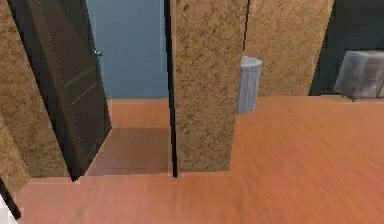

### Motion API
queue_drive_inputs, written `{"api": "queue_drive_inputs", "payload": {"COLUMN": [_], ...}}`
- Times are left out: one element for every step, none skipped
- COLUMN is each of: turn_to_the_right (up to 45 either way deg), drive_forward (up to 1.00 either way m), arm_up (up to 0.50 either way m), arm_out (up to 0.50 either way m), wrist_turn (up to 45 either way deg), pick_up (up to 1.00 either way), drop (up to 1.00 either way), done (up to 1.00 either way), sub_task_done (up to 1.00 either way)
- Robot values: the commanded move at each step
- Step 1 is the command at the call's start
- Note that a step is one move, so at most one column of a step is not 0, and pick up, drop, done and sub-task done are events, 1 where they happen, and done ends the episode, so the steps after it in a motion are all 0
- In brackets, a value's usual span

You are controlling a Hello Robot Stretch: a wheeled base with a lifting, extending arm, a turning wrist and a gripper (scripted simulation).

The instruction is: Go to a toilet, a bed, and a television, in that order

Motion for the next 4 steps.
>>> {"api": "queue_drive_inputs", "payload": {"turn_to_the_right": [-6.0,0.0,-39.0,0.0], "drive_forward": [0.0,0.7,0.0,0.4], "arm_up": [0.0,0.0,0.0,0.0], "arm_out": [0.0,0.0,0.0,0.0], "wrist_turn": [0.0,0.0,0.0,0.0], "pick_up": [0.0,0.0,0.0,0.0], "drop": [0.0,0.0,0.0,0.0], "done": [0.0,0.0,0.0,0.0], "sub_task_done": [0.0,0.0,0.0,0.0]}}
